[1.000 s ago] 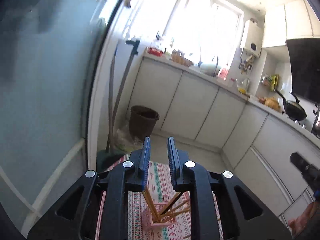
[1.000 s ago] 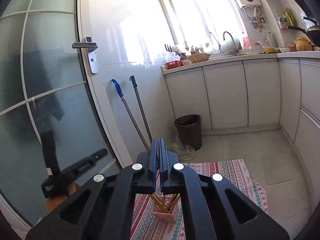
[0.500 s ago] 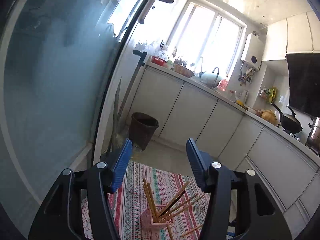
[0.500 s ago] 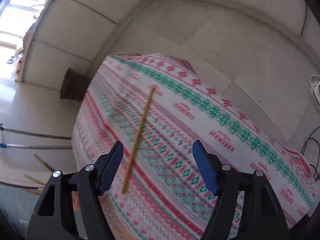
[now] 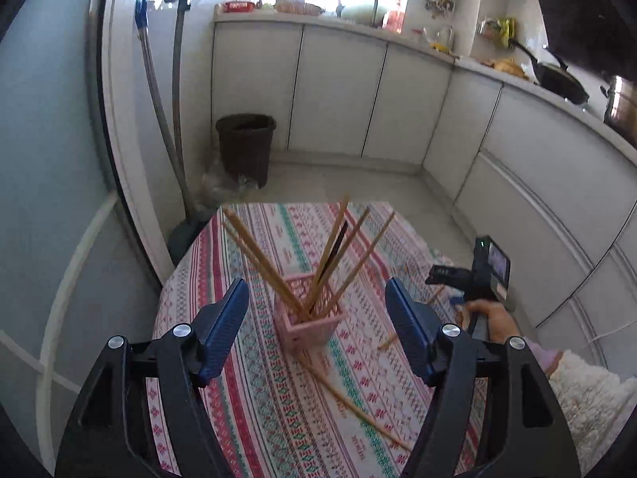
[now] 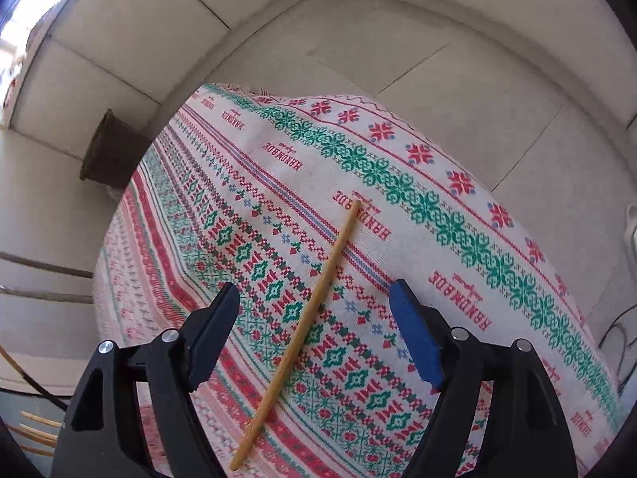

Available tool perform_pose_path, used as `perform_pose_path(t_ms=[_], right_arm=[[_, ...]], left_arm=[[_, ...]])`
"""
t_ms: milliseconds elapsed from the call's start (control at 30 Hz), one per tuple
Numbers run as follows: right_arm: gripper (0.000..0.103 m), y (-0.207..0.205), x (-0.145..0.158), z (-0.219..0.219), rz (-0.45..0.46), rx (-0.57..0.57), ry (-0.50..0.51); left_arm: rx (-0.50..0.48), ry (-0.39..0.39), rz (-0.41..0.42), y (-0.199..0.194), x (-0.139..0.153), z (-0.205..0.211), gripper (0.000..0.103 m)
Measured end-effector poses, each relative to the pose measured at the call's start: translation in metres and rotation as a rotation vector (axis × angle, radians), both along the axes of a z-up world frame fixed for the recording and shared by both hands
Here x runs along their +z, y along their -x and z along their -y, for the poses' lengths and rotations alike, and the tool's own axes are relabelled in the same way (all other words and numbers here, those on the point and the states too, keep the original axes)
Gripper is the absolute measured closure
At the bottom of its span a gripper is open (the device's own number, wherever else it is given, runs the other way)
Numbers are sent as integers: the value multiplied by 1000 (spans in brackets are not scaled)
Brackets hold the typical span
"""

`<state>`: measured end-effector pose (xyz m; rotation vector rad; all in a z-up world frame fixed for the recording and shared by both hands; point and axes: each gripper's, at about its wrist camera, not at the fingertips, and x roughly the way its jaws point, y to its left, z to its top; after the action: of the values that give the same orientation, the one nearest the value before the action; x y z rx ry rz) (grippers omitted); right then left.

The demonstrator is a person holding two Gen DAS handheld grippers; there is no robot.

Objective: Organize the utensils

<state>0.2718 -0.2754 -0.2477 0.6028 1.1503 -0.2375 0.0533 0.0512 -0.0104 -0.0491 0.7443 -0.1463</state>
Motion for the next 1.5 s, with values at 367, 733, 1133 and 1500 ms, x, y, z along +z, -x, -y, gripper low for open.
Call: perform_pose_path(t_ms=[367,733,1133,1500], right_arm=[[97,28,6,28,90,168,61],[97,96,76,44,255,239,-78],[97,83,53,43,192,268,-120],[97,148,128,3,409,397,-77]], left_arm=[[-626,-386,-265,24,-140,101,35],[-1110,-723,-463,30,-208,157,35],[-1179,-697,-682,3,-242,173,86],[-647,-303,-382,1,-161,91,98]])
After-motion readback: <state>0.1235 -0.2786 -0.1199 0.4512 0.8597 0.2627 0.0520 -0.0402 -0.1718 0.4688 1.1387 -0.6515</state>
